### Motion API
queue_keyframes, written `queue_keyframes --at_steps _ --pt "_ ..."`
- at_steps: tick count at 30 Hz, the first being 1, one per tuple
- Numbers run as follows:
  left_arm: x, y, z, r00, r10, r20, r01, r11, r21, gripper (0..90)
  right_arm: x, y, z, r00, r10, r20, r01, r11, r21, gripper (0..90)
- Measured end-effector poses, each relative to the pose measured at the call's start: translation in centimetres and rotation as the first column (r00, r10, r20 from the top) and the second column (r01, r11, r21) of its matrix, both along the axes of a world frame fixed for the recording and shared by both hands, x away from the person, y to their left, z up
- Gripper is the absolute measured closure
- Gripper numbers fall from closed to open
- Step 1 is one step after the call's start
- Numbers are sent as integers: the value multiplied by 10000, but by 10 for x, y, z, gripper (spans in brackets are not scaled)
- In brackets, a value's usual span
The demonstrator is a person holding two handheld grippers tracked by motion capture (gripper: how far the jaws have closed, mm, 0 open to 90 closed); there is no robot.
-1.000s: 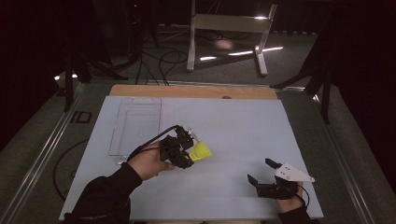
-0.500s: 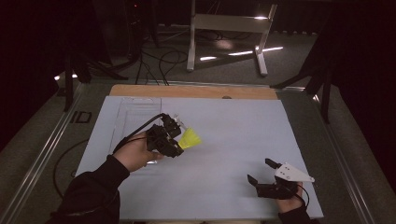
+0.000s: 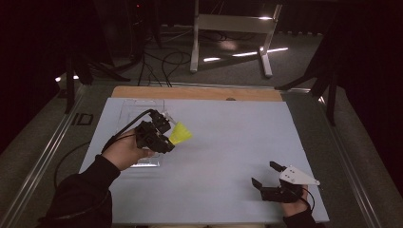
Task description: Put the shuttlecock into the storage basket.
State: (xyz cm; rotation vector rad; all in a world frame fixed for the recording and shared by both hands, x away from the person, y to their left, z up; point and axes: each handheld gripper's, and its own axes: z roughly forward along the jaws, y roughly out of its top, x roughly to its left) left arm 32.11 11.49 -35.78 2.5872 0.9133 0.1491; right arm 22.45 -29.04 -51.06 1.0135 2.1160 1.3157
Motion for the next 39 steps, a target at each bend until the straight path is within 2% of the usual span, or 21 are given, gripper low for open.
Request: queue_keyframes --at_steps 8,9,14,18,20,21,30,35,36,38,39 --pt "3 19 -1 9986 527 30 -527 9986 27 659 0 0 0 10000 11 4 -11 10000 11 80" --pt "4 27 -1 9971 753 86 -753 9971 50 659 0 0 0 10000 24 -8 -24 10000 -11 80" --pt "5 49 3 9907 1350 163 -1348 9908 -93 660 0 0 0 10000 17 -13 -17 10000 -10 80" --pt "5 65 6 9840 1768 204 -1765 9841 -183 660 0 1 0 10000 20 -26 -20 10000 -12 80" --pt "5 68 7 9831 1819 208 -1816 9832 -164 660 0 1 0 10000 23 -17 -23 10000 -27 80" --pt "5 77 9 9776 2096 195 -2090 9775 -271 660 0 1 0 10000 32 -34 -32 10000 -27 80" --pt "5 103 14 9605 2767 295 -2757 9606 -358 660 0 1 -1 10000 60 -58 -61 10000 -39 80" --pt "5 115 13 9474 3182 349 -3169 9477 -375 660 0 2 -1 9999 59 -88 -59 10000 -37 81" --pt "5 115 13 9474 3182 349 -3169 9477 -375 660 0 2 -1 9999 59 -88 -59 10000 -37 81" --pt "5 122 10 9390 3425 305 -3412 9391 -400 659 0 2 -1 9999 73 -82 -73 10000 -48 80" --pt "5 123 9 9380 3452 312 -3441 9383 -341 660 0 2 -1 9999 78 -87 -78 10000 -47 80"
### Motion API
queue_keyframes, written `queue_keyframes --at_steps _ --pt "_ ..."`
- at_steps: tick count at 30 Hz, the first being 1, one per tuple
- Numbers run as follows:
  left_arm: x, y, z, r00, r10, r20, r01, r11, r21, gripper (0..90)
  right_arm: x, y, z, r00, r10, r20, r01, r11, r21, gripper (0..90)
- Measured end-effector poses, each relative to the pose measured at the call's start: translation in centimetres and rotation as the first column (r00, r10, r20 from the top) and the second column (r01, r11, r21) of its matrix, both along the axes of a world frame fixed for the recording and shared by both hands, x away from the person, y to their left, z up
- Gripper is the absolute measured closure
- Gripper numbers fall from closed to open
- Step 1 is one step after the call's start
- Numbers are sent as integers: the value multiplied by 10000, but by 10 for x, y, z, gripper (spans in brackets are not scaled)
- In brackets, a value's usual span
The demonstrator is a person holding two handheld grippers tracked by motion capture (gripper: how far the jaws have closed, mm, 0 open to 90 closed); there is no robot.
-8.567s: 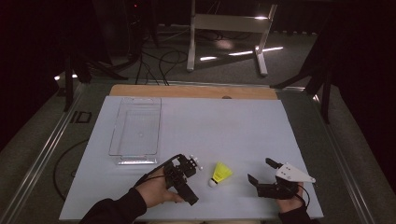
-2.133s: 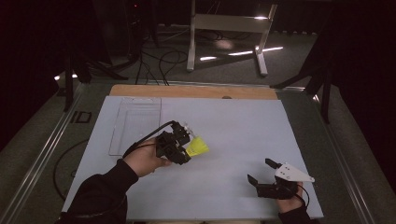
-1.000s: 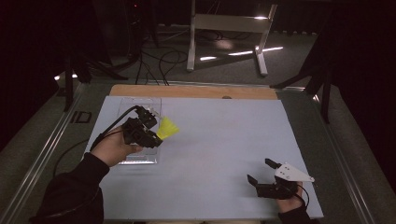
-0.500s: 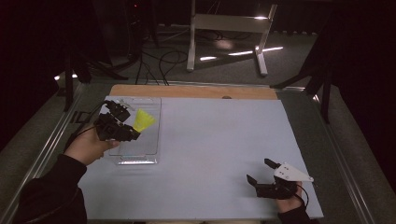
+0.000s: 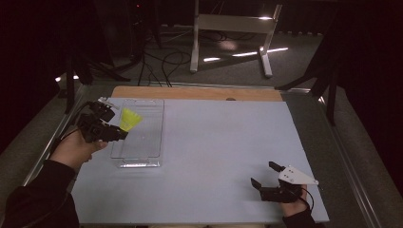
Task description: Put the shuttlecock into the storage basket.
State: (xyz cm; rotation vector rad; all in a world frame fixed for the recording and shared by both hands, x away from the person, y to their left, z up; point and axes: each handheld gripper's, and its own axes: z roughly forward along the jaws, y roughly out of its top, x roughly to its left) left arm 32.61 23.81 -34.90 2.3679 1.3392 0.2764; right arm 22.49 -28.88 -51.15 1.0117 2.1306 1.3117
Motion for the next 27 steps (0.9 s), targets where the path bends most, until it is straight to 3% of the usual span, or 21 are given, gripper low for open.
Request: queue_keyframes --at_steps 4,14,27 --pt "-1 7 -6 9997 230 -53 -231 9992 -324 660 0 0 0 10000 -16 12 16 10000 10 80" --pt "-1 20 -24 9985 532 -146 -540 9967 -611 659 0 0 0 10000 10 -7 -10 10000 -17 80" --pt "3 28 -52 9970 644 -434 -670 9959 -608 659 1 0 -1 10000 7 -35 -7 10000 -36 80"
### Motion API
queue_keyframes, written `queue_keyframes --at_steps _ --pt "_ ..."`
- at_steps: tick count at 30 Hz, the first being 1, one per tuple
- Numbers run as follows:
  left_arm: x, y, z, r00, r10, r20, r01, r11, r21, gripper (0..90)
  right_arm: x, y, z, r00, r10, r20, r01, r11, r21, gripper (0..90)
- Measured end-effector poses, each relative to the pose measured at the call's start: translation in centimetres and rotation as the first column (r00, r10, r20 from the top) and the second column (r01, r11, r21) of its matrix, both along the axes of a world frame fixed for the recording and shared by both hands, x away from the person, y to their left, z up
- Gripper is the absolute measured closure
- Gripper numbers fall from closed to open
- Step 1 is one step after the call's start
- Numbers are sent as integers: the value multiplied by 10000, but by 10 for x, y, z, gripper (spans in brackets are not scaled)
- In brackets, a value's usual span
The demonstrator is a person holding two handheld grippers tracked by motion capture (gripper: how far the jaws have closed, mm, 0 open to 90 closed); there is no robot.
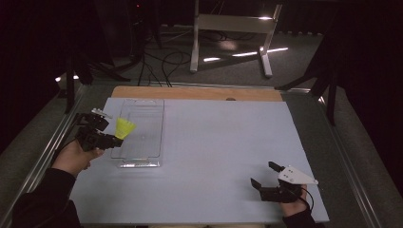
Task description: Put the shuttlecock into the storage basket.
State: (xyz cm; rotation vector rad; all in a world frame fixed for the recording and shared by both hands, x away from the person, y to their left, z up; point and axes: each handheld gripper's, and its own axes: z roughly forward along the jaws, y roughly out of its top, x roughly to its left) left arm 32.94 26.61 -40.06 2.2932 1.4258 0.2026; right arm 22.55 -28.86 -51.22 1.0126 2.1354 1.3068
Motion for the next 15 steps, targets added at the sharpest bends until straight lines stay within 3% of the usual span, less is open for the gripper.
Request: queue_keyframes --at_steps 1,7,15 --pt "0 0 -5 9999 -125 18 125 9999 -92 659 0 0 0 10000 2 -25 -2 10000 -7 80" --pt "3 -2 -17 9995 -297 -82 300 9986 434 658 0 0 -1 10000 45 -67 -45 10000 10 81" --pt "4 -3 -28 9965 -784 -284 804 9937 786 657 0 0 -1 9999 76 -78 -75 10000 10 81"
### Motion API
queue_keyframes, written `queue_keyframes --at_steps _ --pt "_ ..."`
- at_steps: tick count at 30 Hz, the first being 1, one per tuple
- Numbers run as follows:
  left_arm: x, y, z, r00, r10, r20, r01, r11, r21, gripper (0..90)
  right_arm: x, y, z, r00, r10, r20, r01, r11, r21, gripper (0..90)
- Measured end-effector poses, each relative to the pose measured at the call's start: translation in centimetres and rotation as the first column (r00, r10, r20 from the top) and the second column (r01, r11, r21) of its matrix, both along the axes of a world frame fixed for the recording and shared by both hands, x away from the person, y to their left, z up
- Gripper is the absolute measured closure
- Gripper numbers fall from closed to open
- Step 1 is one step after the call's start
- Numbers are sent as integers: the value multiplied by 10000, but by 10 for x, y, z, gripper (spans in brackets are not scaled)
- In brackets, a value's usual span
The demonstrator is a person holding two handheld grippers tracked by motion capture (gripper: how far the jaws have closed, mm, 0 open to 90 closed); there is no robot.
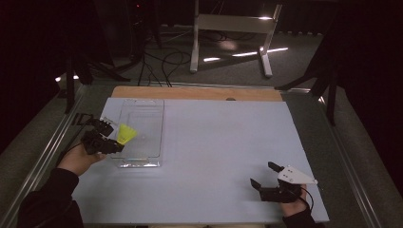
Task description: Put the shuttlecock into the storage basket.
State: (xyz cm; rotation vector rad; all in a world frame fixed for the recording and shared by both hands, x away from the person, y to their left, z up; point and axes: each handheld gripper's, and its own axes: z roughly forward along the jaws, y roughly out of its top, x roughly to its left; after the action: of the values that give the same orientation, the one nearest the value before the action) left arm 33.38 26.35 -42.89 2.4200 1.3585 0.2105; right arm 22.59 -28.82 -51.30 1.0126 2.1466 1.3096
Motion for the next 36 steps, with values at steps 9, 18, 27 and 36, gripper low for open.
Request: queue_keyframes --at_steps 9,18,27,36 --pt "7 -4 -8 9992 -102 -390 116 9993 355 657 0 0 0 10000 -4 -8 4 10000 -13 81" --pt "14 -14 -9 9963 -240 -825 330 9934 1103 655 0 -1 0 10000 9 -39 -9 10000 -13 81" --pt "17 -17 -4 9957 -134 -921 247 9921 1226 594 0 0 0 10000 -1 -27 1 10000 13 81" --pt "15 -22 7 9981 -39 -623 103 9946 1036 421 0 -1 0 10000 -15 4 15 10000 8 81"
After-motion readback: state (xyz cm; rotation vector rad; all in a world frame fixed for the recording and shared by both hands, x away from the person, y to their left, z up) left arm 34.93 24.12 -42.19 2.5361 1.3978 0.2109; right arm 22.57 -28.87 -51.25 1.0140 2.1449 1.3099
